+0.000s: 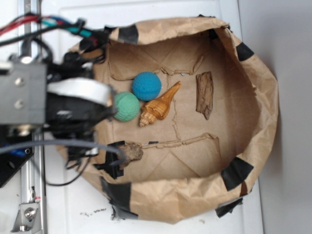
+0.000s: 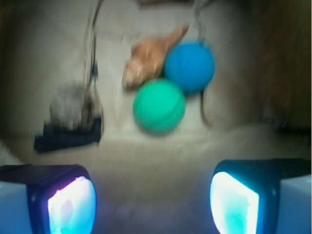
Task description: Grab the green ball.
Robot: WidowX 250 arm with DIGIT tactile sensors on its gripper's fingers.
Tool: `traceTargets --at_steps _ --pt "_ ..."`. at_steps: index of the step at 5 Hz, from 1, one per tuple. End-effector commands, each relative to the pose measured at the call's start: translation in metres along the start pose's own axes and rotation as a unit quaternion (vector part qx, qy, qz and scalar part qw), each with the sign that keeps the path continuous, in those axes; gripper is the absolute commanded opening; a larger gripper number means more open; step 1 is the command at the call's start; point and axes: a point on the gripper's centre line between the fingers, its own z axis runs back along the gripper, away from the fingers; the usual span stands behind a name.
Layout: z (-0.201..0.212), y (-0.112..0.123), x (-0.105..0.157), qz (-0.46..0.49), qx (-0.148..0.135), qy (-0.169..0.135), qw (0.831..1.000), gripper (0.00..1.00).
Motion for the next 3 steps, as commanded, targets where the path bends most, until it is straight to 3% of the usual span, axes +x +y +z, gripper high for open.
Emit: traceTargets --at_steps 1,2,3 --pt "-0.013 0.032 0.052 0.016 -0.026 0.016 0.999 1.0" --pt "-0.007 0.042 0.103 0.026 -0.03 0.006 0.999 1.0" --pt "-0.004 0.042 0.133 0.019 -0.022 0.0 1.0 1.0"
